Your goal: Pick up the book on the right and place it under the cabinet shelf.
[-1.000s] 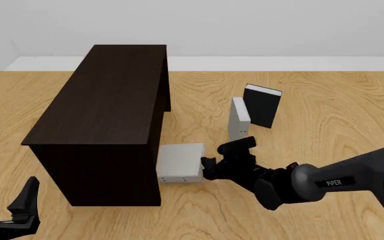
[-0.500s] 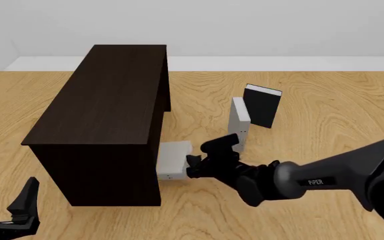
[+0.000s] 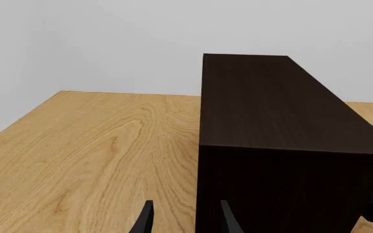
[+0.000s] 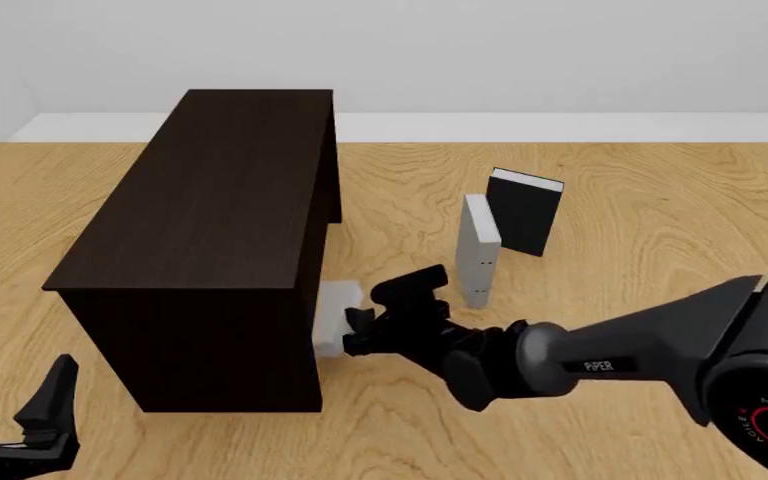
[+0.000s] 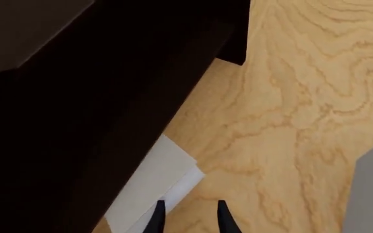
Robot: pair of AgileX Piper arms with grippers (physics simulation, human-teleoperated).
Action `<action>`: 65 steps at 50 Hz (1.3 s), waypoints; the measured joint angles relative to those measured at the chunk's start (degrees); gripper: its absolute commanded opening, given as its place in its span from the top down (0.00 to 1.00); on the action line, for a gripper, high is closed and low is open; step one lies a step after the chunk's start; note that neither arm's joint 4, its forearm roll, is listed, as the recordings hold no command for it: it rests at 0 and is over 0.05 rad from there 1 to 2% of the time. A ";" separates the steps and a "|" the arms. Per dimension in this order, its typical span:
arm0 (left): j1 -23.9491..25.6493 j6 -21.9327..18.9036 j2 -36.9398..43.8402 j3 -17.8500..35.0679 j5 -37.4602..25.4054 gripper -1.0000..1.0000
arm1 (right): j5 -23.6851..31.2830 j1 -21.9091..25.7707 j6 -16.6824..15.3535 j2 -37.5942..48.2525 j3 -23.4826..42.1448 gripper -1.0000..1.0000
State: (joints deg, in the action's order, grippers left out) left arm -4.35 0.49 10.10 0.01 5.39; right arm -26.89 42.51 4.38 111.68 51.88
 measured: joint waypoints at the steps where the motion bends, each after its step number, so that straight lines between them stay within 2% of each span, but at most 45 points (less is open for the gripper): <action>1: 0.00 0.00 0.01 0.00 0.01 0.00 | -0.02 0.09 -0.15 0.12 0.12 0.00; 5: 0.00 0.00 0.03 0.00 0.02 0.00 | -0.09 0.45 -0.56 0.62 0.39 0.00; 13: -0.01 0.00 0.13 0.00 0.12 0.00 | -0.17 1.78 1.27 1.10 0.94 0.00; 20: -0.01 0.00 0.21 0.00 0.19 0.00 | -0.40 1.81 1.55 1.04 1.13 0.00; 40: -0.01 -0.01 0.10 0.00 0.07 0.00 | -2.43 -2.38 3.38 0.60 -3.17 0.00; 53: -0.01 -0.01 0.08 0.00 0.05 0.00 | -3.19 -4.21 3.34 -5.21 -8.20 0.00; 65: -0.01 -0.01 0.08 0.00 0.05 0.00 | -3.39 -5.21 2.86 -14.10 -13.93 0.00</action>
State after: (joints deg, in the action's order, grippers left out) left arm -4.37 0.48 10.18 0.01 5.44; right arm -30.28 37.29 7.24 97.58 37.95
